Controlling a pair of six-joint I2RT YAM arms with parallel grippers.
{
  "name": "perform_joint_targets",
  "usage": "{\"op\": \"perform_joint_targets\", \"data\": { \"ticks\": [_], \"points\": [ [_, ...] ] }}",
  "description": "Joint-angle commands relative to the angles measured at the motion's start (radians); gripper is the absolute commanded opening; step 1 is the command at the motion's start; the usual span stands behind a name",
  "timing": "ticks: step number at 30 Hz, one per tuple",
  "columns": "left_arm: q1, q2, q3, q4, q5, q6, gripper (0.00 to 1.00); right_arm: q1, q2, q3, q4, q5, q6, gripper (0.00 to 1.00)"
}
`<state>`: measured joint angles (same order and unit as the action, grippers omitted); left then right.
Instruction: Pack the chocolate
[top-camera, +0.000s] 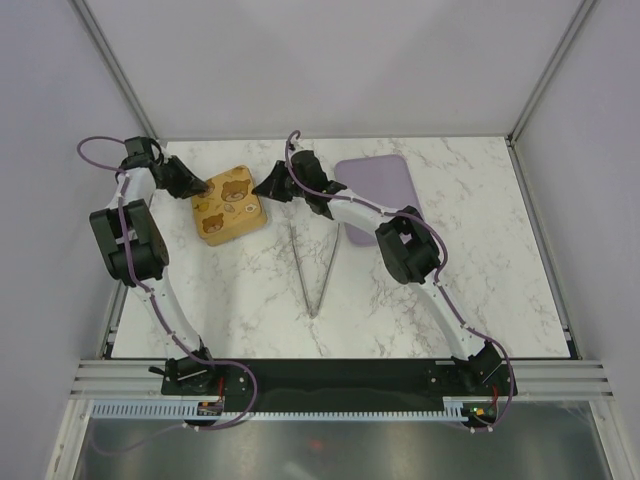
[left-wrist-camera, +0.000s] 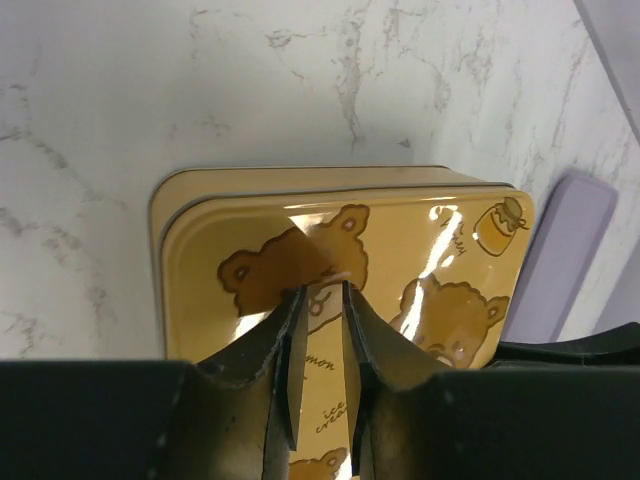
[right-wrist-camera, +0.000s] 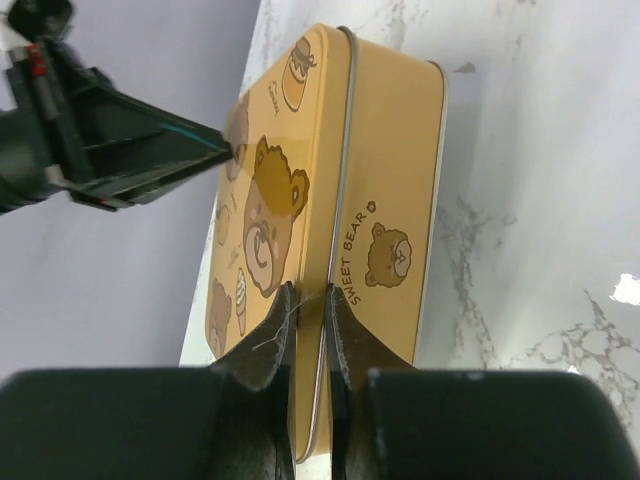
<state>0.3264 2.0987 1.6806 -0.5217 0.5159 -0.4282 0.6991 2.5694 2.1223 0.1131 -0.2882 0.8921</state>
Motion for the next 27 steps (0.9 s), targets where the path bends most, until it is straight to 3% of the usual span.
{"op": "perform_joint_targets", "data": {
  "ticks": [1,4,7,14,18,20,22,23,27],
  "points": [
    [-0.006,0.044,0.025,0.043,-0.002,-0.004,0.28,0.005,0.011,0.070,0.112,-0.078,0.008,0.07],
    [-0.009,0.084,0.021,0.043,-0.002,0.005,0.28,0.004,0.017,0.067,0.091,-0.046,0.007,0.11],
    [-0.012,0.093,0.008,0.042,-0.040,0.023,0.28,-0.004,0.009,0.038,0.080,-0.020,0.005,0.25],
    [-0.015,0.109,0.008,0.040,-0.076,0.040,0.28,-0.013,-0.014,0.050,0.040,0.026,-0.047,0.44],
    [-0.015,0.112,0.014,0.035,-0.085,0.046,0.28,-0.016,-0.041,0.053,0.016,0.052,-0.090,0.49],
    [-0.015,0.110,0.014,0.037,-0.083,0.046,0.28,-0.016,-0.048,0.056,0.020,0.040,-0.096,0.45],
    [-0.015,0.110,0.014,0.035,-0.085,0.045,0.28,-0.015,-0.035,0.065,0.040,-0.002,-0.084,0.33],
    [-0.015,0.112,0.014,0.034,-0.083,0.045,0.28,-0.013,-0.029,0.067,0.074,-0.015,-0.059,0.22],
    [-0.018,0.110,0.013,0.034,-0.077,0.045,0.29,0.000,0.020,0.093,0.126,-0.083,-0.001,0.06]
  ]
}}
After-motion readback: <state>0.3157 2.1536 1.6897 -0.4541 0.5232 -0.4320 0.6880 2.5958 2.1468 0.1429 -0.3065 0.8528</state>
